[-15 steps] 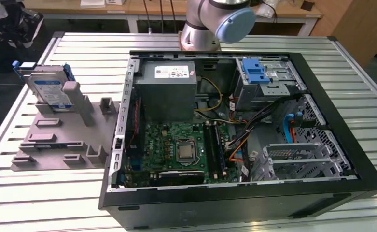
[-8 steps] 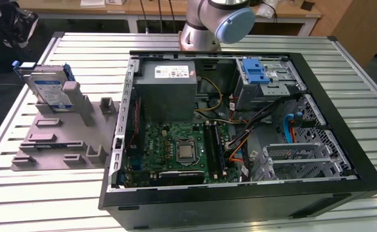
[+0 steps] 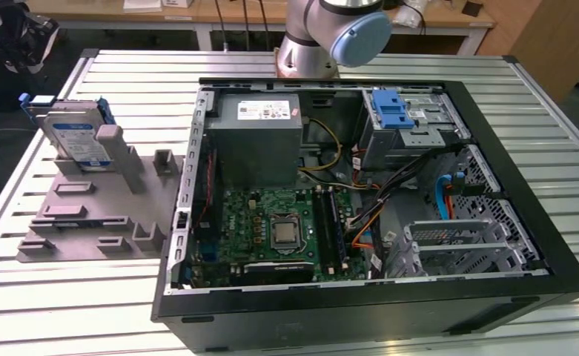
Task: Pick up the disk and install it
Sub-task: 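Pick up the disk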
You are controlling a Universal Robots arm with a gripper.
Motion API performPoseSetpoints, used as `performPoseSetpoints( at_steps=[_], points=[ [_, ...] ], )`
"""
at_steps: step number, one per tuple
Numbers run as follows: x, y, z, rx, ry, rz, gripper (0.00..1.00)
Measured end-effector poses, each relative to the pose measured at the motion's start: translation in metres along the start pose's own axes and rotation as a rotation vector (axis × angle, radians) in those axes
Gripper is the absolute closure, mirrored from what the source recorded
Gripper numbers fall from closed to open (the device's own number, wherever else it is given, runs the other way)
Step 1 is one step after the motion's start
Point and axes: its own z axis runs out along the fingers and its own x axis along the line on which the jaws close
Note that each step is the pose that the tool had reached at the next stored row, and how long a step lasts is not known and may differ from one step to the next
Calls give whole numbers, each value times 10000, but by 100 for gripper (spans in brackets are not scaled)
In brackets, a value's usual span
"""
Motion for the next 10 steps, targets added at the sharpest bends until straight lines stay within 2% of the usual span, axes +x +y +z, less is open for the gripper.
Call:
performPoseSetpoints(
  at_steps=[10],
  points=[
    [0,0,0,2,4,-256,89]
  ],
)
